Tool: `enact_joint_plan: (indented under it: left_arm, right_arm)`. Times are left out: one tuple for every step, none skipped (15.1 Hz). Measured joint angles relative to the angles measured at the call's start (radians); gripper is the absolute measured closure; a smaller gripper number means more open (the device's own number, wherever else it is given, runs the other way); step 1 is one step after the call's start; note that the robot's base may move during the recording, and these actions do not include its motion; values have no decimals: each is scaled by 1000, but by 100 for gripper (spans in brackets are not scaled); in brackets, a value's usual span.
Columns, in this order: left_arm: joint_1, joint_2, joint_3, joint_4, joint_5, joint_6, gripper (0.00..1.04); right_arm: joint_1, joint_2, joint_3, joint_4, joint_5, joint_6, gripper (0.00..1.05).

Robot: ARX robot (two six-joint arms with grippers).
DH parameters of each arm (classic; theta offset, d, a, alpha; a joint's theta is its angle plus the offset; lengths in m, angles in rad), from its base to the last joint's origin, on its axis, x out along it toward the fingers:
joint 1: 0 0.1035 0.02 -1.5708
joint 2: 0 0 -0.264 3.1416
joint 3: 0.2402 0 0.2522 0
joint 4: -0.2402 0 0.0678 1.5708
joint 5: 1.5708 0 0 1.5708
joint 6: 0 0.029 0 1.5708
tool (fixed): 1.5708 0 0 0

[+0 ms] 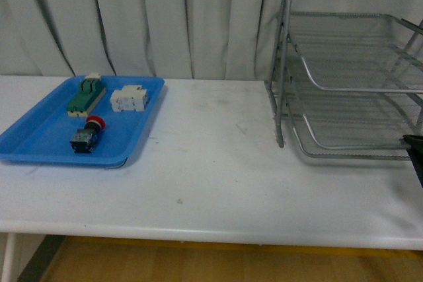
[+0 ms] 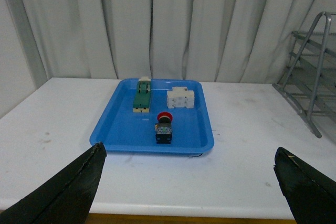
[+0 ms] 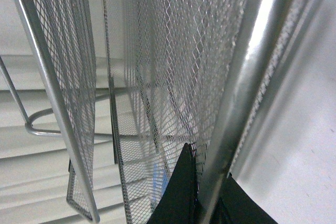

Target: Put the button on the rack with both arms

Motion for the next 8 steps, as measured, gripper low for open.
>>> enact_joint_plan:
  left_arm:
    - [0, 0, 0, 0, 0, 0, 7]
    - [0, 0, 0, 0, 0, 0, 7]
    - [0, 0, 0, 0, 0, 0, 7]
    - [0, 0, 0, 0, 0, 0, 7]
    - [0, 0, 0, 0, 0, 0, 7]
    - [0, 0, 0, 0, 0, 0, 7]
    - [0, 0, 0, 0, 0, 0, 7]
    - [0, 0, 0, 0, 0, 0, 7]
  right_arm:
    - [-6, -26, -47, 0, -8, 3, 101]
    - [-11, -53, -103, 3, -17, 4, 101]
    - [-16, -75, -149, 4, -23, 3, 101]
    - [-19, -92, -186, 7, -28, 3, 101]
    - [-25, -108, -223, 8, -34, 2, 101]
    - [-30, -119, -249, 10, -40, 1, 101]
    - [-36, -130, -266, 10, -50, 2, 101]
    - [-46, -137, -270, 6, -62, 1, 101]
